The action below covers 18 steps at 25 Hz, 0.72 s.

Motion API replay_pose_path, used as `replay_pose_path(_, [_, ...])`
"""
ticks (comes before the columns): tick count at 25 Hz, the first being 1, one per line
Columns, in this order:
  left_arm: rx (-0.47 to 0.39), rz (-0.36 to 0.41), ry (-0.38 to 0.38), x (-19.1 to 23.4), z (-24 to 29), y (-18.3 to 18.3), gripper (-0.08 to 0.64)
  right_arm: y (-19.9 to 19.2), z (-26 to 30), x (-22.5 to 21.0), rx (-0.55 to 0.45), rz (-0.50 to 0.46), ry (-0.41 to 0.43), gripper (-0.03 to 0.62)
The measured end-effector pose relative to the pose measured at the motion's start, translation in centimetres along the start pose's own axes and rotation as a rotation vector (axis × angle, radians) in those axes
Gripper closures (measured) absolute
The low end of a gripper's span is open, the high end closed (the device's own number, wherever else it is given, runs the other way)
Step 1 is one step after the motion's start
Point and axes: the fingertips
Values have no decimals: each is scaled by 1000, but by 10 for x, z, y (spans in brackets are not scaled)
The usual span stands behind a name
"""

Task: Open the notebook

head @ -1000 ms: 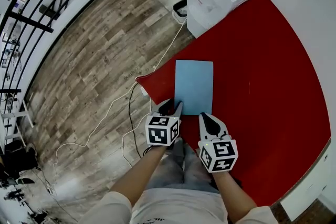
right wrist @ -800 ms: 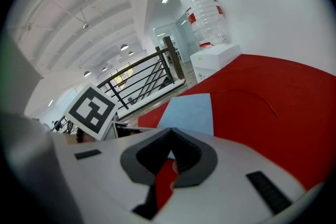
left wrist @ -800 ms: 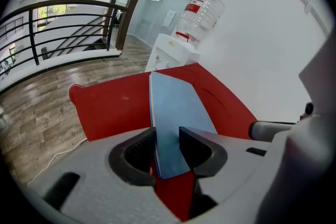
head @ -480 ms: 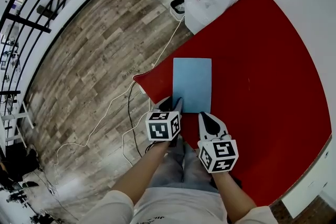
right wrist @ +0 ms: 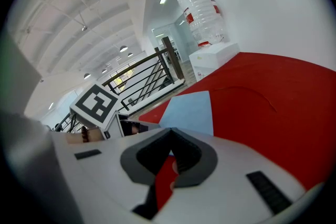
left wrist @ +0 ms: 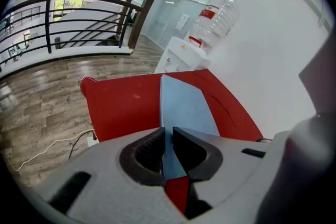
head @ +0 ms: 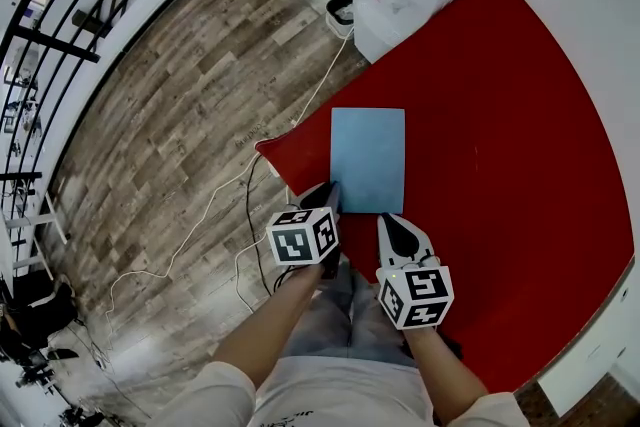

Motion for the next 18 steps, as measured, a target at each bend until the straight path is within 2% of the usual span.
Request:
replay_pose_path(9, [-2, 32, -8, -3, -6, 4, 514, 0, -4, -4, -6, 7, -4, 586])
replay_pose_path(18, [-22, 69, -51, -22, -36, 23, 531, 8, -9, -2, -37, 22, 9, 586])
Point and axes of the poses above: the fingertips, and each gripper's own axes: z forward along the fingers, x to its left, y out of its top, and after that the axes turned 14 degrees about y, right-handed
